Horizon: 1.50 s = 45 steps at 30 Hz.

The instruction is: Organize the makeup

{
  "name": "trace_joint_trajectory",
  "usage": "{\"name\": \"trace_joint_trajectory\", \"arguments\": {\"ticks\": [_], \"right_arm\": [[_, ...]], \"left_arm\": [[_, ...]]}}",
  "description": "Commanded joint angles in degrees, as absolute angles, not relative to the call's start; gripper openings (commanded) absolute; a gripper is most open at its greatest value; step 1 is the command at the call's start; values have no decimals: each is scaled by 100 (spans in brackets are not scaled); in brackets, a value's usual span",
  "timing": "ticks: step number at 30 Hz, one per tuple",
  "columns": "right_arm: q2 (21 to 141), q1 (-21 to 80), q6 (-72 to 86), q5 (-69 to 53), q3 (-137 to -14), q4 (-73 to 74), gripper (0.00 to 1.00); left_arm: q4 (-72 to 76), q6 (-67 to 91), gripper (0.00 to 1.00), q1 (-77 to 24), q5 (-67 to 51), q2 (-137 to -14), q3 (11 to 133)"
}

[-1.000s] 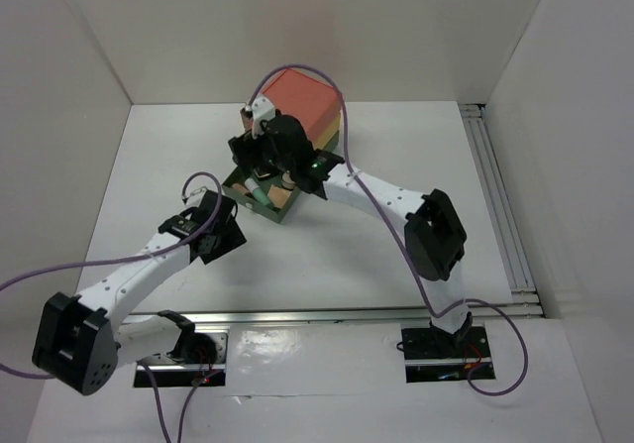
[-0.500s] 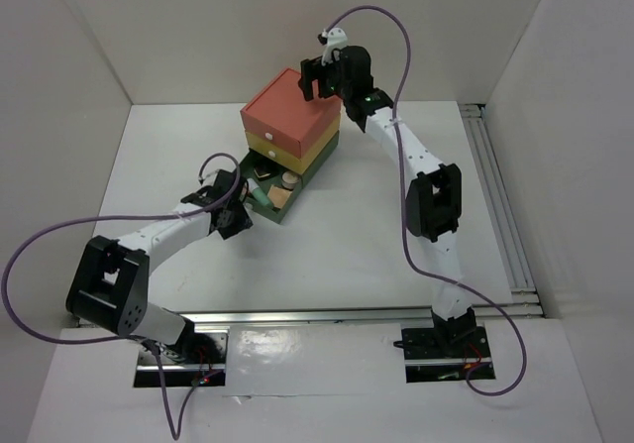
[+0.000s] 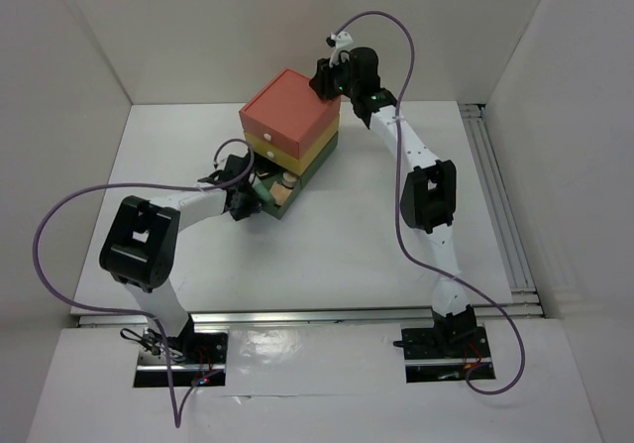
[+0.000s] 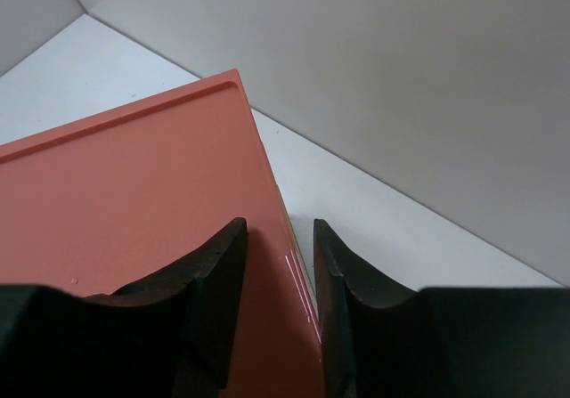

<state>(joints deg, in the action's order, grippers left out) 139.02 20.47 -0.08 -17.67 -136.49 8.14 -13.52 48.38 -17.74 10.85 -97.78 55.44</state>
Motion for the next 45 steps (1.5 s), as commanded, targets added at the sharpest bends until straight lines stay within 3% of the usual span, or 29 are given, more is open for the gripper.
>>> {"name": "trace_joint_trajectory", "arguments": {"ticks": [1,7,18,23,29,30,37,42,45], "right_arm": [[14001,2031,88,-2091,-13843,844,41],[14001,1978,158,-2346,-13694,844,41],[13825,1978,325,-2505,-13202,677,41],[13764,1978,325,-2444,-13201,677,41],[13649,1925,386,-2101,-13359,677,43],[13649,1925,387,-2040,-13472,677,46],[13140,1758,579,-731,-13605,-395,100],[12264,1591,554,-211,-13203,-458,100],[11221,1468,624,8,-12168,-28,100]], "left_arm": [[-738,4597,44,-1731,853,-10282,6125],[-362,4482,52,-1731,677,-10897,6951],[431,5019,95,-1731,159,-11549,7409],[142,5071,100,-1731,342,-11383,7357],[-832,5071,100,-1679,817,-10162,6594],[-1035,5071,100,-1679,1009,-9986,6531],[-2468,5124,100,-1679,1941,-7992,6021],[-2829,4967,100,-1679,2109,-6085,5617],[-3328,4764,100,-1679,2057,-5266,5616]]}}
